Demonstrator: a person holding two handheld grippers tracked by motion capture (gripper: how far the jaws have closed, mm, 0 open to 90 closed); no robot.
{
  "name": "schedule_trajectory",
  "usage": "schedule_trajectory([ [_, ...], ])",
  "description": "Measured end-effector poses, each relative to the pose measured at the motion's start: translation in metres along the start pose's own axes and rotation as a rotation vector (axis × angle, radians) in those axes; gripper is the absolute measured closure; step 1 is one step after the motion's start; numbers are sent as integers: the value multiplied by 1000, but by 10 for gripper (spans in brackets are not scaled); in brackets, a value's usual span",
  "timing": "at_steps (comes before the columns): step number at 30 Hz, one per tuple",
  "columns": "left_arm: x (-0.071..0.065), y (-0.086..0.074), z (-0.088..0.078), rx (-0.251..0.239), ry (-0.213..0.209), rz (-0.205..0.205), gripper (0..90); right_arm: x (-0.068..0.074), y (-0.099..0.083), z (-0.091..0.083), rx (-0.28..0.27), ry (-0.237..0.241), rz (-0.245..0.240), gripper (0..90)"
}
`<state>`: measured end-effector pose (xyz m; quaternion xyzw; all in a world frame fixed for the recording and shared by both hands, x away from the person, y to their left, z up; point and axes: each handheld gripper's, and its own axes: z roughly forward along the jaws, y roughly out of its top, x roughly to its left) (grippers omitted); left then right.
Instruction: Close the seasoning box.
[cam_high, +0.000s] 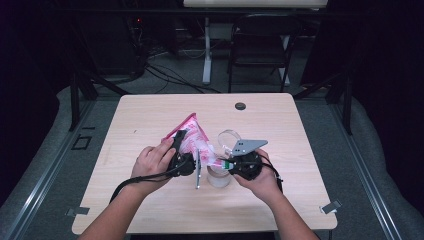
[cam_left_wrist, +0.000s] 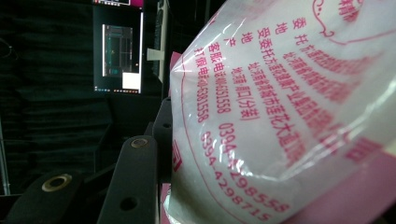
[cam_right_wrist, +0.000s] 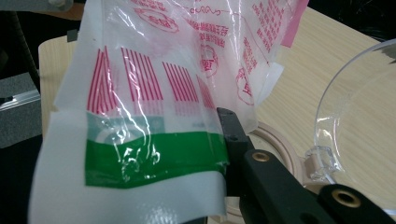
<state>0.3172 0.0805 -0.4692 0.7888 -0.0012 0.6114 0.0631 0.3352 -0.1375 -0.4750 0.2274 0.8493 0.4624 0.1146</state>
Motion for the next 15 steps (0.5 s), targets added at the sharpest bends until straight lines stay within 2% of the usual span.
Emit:
schedule_trajectory([
  [15, -2, 3, 0, -6, 0, 6, 623, -4, -4, 1, 8, -3, 14, 900],
])
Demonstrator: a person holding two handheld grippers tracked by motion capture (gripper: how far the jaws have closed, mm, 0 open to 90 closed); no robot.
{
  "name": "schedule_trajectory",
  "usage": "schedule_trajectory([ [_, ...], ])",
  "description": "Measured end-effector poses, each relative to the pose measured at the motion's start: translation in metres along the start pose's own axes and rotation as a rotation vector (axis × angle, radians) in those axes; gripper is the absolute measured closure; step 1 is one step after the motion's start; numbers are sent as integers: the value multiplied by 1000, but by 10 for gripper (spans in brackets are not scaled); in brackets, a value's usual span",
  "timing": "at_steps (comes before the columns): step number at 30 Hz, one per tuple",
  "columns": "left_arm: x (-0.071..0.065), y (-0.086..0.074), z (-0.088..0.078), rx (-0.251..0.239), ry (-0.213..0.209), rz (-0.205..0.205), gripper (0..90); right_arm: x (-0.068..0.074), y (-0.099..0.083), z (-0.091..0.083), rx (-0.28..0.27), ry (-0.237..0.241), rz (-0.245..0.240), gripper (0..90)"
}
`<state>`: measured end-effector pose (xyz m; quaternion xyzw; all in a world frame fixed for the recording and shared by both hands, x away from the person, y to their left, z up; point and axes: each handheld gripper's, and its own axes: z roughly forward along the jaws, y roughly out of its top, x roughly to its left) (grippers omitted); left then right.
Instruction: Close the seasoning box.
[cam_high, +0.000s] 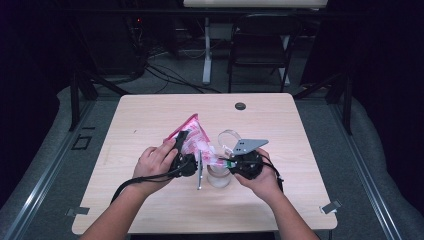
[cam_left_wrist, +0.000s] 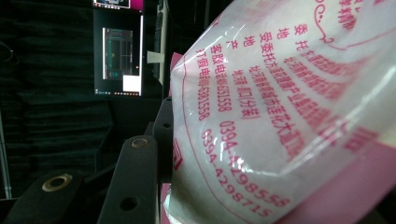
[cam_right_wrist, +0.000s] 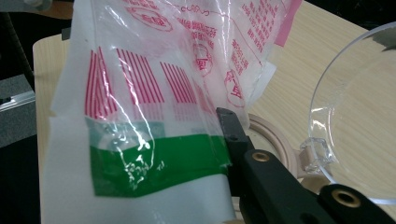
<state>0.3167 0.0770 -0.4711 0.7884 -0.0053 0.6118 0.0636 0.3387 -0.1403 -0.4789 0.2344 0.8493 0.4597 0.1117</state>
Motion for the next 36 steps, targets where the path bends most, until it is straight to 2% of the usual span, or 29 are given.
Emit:
schedule_trajectory([
  [24, -2, 0, -1, -2, 5, 13, 623, 0, -2, 5, 14, -2, 7, 900],
  [33, -4, 2, -1, -6, 10, 55, 623, -3, -6, 8, 29, -4, 16, 900],
  [36, -4, 2, -1, -6, 13, 56, 624, -3, -6, 8, 33, -3, 16, 900],
])
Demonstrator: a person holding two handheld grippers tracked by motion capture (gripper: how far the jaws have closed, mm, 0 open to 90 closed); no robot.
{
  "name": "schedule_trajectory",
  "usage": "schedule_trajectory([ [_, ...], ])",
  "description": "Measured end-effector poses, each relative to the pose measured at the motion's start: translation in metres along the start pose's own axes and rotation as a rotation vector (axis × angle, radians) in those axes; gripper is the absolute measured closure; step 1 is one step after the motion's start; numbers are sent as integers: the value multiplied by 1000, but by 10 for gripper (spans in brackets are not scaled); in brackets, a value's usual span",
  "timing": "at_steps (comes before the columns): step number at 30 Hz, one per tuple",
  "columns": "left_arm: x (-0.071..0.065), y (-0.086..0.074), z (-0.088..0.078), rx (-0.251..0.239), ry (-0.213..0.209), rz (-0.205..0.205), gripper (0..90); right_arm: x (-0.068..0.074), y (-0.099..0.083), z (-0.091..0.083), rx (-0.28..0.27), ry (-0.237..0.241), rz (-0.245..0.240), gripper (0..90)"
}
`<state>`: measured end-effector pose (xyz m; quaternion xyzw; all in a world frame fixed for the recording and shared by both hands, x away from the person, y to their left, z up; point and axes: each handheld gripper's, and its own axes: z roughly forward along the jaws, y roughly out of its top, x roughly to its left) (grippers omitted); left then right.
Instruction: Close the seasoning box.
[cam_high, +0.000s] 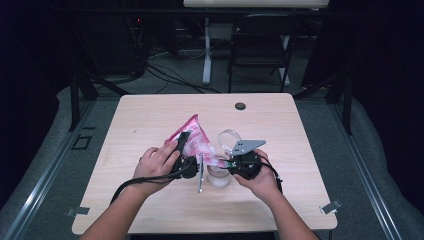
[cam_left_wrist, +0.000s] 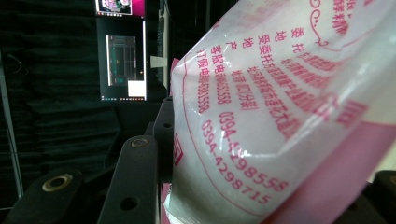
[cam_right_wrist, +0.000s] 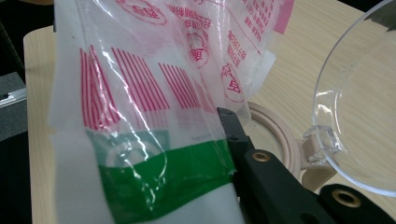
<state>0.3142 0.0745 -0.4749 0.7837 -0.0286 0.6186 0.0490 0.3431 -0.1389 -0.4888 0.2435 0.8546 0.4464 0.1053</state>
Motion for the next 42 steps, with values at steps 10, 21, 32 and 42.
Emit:
schedule_trajectory([
  [10, 1, 0, -1, 1, 2, -6, 624, 1, -1, 2, 2, 0, 2, 900],
  [21, 3, 1, -3, -5, 18, 3, 624, 1, -1, 2, -1, 0, 6, 900],
  [32, 4, 2, -3, -14, 19, 4, 625, 0, -1, 3, 2, -3, 6, 900],
  [42, 4, 3, -3, -26, 26, 6, 625, -1, -2, 3, 3, -1, 8, 900],
])
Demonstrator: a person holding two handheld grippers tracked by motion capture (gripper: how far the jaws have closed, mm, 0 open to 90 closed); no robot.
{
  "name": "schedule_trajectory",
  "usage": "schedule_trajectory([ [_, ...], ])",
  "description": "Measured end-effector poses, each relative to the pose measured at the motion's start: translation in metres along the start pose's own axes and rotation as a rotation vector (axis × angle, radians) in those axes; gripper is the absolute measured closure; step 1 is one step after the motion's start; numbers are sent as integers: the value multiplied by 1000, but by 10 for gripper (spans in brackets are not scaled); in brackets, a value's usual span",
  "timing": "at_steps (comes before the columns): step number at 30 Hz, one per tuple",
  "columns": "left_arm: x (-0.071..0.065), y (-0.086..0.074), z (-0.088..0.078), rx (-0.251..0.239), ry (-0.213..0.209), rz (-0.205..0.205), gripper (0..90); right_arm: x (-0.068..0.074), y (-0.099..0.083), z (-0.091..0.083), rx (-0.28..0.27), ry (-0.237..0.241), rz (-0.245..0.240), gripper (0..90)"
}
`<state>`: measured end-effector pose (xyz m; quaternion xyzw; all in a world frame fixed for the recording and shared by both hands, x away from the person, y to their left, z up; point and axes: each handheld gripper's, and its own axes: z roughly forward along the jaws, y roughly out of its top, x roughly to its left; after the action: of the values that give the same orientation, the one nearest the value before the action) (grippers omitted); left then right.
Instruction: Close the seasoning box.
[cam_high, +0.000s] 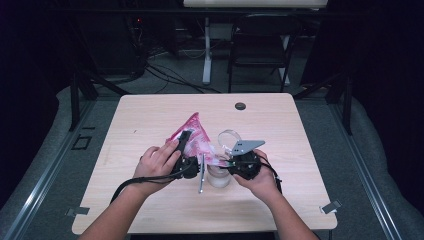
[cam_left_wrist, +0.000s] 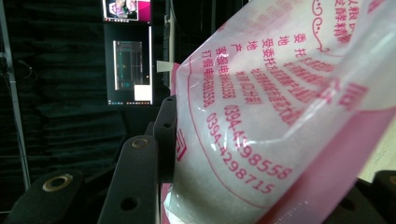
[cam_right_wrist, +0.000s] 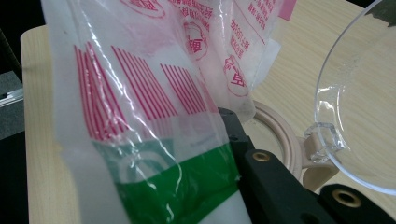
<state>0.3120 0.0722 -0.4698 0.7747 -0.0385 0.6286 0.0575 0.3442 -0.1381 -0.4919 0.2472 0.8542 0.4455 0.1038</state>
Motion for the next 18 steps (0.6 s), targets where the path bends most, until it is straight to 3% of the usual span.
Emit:
schedule_trajectory([
  [18, 4, 3, -1, -16, 9, 38, 625, -1, -1, 0, 4, -4, 3, 900],
])
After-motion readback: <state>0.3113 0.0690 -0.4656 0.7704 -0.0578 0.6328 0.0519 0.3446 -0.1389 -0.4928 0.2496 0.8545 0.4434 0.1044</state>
